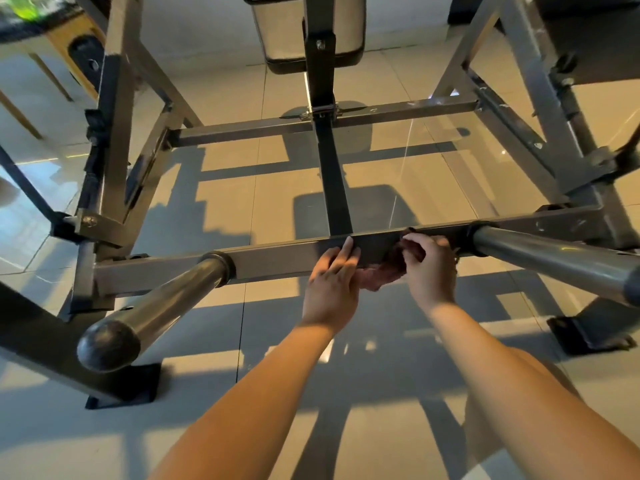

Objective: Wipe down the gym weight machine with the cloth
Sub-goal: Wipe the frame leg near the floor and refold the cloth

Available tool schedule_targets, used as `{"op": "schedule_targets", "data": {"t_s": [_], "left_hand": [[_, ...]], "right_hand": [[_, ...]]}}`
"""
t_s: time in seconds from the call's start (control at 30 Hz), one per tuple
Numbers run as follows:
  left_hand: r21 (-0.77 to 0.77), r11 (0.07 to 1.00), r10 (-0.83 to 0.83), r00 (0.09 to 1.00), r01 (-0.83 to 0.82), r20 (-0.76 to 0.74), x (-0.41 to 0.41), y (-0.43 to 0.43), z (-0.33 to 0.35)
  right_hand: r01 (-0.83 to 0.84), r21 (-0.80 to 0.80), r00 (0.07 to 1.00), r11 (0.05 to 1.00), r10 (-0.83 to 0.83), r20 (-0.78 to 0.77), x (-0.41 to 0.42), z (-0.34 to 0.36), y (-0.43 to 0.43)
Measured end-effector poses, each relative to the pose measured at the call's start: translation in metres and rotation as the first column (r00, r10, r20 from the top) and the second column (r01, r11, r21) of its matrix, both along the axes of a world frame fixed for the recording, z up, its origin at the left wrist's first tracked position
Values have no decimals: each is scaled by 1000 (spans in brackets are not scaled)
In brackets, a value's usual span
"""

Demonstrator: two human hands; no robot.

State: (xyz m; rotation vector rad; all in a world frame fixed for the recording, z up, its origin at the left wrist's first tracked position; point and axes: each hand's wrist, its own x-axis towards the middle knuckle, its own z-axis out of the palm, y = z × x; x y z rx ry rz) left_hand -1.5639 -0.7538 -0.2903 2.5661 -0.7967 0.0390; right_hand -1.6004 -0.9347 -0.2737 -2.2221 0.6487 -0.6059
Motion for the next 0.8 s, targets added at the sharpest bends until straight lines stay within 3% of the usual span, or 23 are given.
{"op": "schedule_targets", "data": {"t_s": [0.1,0.27,0.4,0.47,0.53,0.7,0.8], "left_hand": [[-5,1000,10,1000,-10,-26,-1,-2,3],[-96,995,31,993,-42,-116,-2,-15,26],[-136,991,-5,1000,9,24,-3,-6,25],[-72,997,-7,1000,6,-11,2,4,13],[-37,999,-11,1000,11,-20,4,9,0],[-17,1000,8,1000,-9,-29,5,6,-6],[-26,999,31,999,-32,-23,3,4,-10]], "right_hand": [[60,89,998,994,-61,8,3,1,23],[-250,121,968,961,243,70,8,-5,48],[-22,60,998,998,18,63,1,-13,-7],[126,101,990,987,-131,46,-5,-13,-33],[170,129,985,977,-173,13,-4,-11,-27],[-161,69,983,985,153,106,7,-9,41],[-188,51,979,981,183,84,8,-7,25]]}}
